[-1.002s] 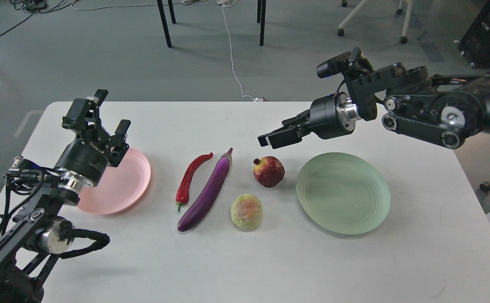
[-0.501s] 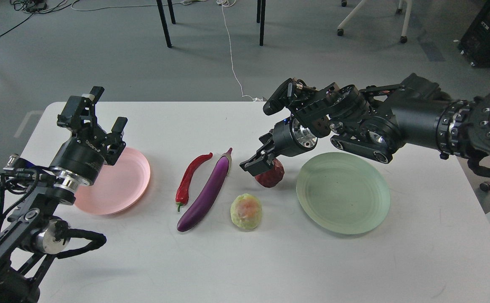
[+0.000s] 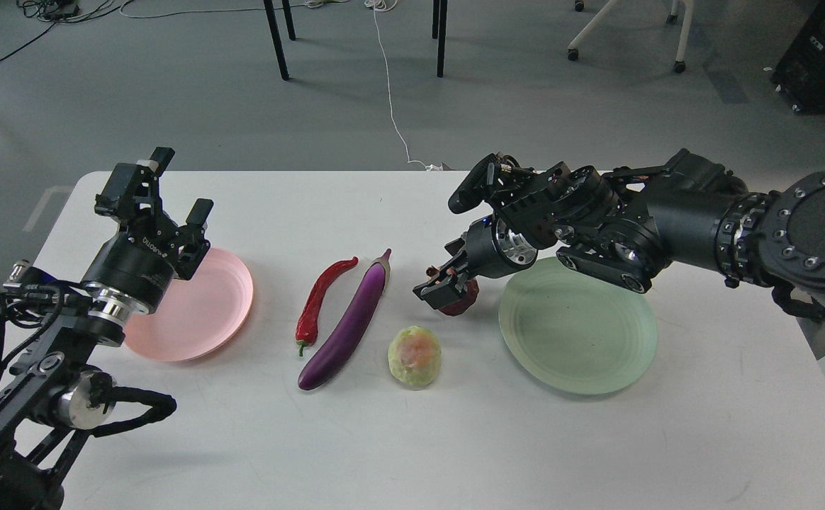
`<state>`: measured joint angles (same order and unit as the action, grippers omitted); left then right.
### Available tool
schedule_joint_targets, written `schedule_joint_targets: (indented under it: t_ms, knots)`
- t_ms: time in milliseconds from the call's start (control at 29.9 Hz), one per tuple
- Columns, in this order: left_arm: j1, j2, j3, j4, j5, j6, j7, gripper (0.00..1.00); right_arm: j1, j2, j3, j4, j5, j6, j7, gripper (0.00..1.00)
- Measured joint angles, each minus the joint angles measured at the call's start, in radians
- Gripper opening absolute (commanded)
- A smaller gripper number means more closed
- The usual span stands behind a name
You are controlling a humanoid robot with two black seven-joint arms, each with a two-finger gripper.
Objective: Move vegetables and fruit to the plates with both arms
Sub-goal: 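Close the right gripper on the red apple and lift it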
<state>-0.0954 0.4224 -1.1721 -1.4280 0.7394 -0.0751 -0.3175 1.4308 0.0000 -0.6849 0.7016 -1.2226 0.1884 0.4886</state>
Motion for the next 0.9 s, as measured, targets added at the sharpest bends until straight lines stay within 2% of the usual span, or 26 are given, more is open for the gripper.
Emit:
schedule_joint_targets:
  t_ms: [167,234,267,334,468,568,702,902]
  knots:
    - [0.000,0.004,0.000,0.000,0.000,0.000,0.000,0.98,-0.016,0.000,-0.023,-0.014,0.000,-0.024,0.000,0.94]
    - [0.000,0.004,0.000,0.000,0.000,0.000,0.000,0.98,-0.023,0.000,-0.026,-0.016,0.001,-0.026,0.000,0.88]
    - [0.000,0.004,0.000,-0.001,0.000,0.000,0.000,0.98,-0.027,0.000,-0.027,-0.016,0.001,-0.027,0.000,0.82]
    - [0.000,0.004,0.000,-0.001,0.000,0.000,-0.001,0.98,-0.031,0.000,-0.029,-0.016,0.001,-0.027,0.000,0.65]
    - [0.000,0.004,0.000,-0.001,0.000,0.000,-0.001,0.98,-0.033,0.000,-0.047,-0.016,0.001,-0.026,0.000,0.47]
    - [0.000,0.005,0.000,-0.001,0.000,0.000,-0.001,0.98,-0.032,0.000,-0.052,-0.013,0.003,-0.025,0.000,0.43]
    - [0.000,0.005,-0.001,-0.001,0.000,0.000,-0.001,0.98,0.000,-0.009,-0.046,0.005,0.009,-0.023,0.000,0.42]
    - [-0.001,0.006,-0.006,-0.002,0.000,0.000,-0.001,0.98,0.129,-0.165,-0.010,0.135,0.010,-0.019,0.000,0.42]
